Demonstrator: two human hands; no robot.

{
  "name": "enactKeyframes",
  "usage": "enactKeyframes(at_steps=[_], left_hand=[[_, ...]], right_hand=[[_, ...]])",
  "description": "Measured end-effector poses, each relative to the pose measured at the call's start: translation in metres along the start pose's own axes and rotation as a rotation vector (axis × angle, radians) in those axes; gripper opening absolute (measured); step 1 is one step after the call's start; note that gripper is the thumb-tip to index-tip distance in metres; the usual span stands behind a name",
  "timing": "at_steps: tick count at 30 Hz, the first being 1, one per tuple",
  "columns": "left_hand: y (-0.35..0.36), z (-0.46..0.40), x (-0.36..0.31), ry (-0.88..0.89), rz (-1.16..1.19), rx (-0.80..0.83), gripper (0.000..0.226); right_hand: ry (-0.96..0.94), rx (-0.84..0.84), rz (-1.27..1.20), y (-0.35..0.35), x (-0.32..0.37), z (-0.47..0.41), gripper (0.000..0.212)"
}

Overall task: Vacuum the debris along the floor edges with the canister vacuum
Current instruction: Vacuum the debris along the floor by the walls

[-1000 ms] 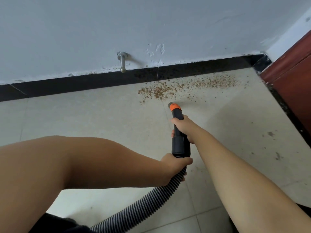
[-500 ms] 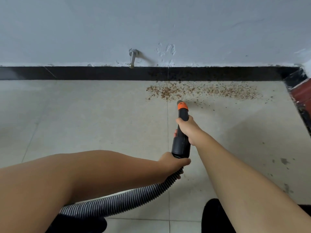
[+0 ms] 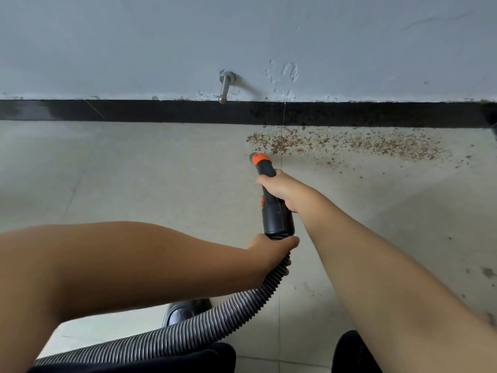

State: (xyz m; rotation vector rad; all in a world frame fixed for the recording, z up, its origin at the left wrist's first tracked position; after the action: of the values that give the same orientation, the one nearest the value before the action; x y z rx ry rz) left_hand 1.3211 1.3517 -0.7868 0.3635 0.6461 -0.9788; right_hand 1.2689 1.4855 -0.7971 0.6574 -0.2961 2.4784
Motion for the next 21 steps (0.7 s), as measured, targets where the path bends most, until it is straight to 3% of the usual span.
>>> enactKeyframes(at_steps=[7, 15, 21], left_hand=[[-0.032, -0.007, -0.017, -0.02, -0.116, 0.061, 0.027], [0.03, -0.01, -0.023, -0.014, -0.146, 0.282, 0.025], [0.024, -0.021, -0.032, 0.01, -0.115, 0.257, 0.023]], right_hand=[[-0.007, -0.047, -0.122, 0.003, 0.014, -0.01, 0.038], [0.062, -0.226, -0.244, -0.076, -0.021, 0.005, 0.03], [0.056, -0.221, -0.24, -0.074, -0.006, -0.001, 0.03]])
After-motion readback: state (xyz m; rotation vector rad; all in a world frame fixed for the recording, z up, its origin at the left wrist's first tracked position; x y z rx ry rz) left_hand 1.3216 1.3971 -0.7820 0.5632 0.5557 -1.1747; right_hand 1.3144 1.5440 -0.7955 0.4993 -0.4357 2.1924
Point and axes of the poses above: each hand's wrist, its own z-axis away from the middle knuckle, its own y-axis out of the palm, x = y × z, the point moved 10 cm from there along -z, towards the middle knuckle, and after that the axes turned 9 degrees about y, right-handed, at the moved point
